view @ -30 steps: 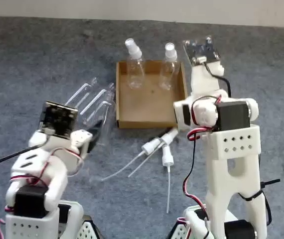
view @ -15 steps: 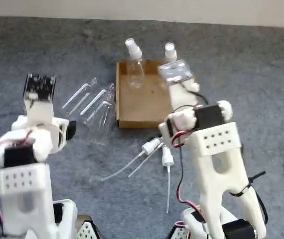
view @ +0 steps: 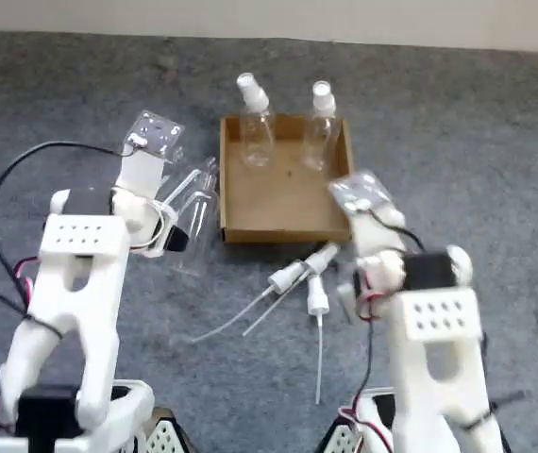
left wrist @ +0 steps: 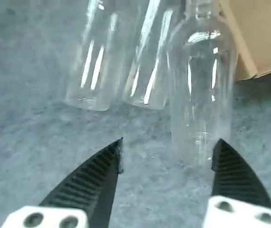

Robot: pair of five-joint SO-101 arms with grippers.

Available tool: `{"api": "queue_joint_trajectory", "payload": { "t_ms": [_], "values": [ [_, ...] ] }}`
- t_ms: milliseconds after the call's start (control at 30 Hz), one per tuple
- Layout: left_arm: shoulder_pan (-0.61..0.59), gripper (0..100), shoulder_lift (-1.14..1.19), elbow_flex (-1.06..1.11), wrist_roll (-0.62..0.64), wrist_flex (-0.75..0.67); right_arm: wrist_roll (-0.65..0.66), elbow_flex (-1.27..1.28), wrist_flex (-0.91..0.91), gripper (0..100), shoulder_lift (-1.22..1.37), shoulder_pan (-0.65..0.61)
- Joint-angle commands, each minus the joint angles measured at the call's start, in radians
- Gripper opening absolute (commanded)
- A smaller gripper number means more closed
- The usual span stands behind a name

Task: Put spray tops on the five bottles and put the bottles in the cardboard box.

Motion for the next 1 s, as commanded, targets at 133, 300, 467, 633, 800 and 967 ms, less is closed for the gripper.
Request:
{"api": "queue_joint_trajectory", "payload": {
  "t_ms": [133, 300, 467, 633, 800, 967],
  "values": [
    [0.091, 29, 0.156, -0.154, -0.006, -0.089, 0.163, 0.196, -0.024, 27.5, -0.216, 0.153],
    [0.147, 29, 0.254, -0.206, 0.008, -0.089, 0.163, 0.303, -0.097, 27.5, -0.266, 0.154],
    [0.133, 28, 0.332, -0.2, 0.021, -0.15, 0.163, 0.331, -0.102, 27.5, -0.275, 0.154],
    [0.124, 26, 0.374, -0.168, 0.023, -0.201, 0.163, 0.329, -0.102, 27.5, -0.275, 0.154],
    [0.11, 16, 0.374, -0.145, 0.021, -0.204, 0.163, 0.329, -0.102, 27.5, -0.275, 0.154],
    [0.096, 12, 0.36, -0.148, 0.021, -0.19, 0.163, 0.329, -0.101, 27.5, -0.275, 0.159]
  ]
}}
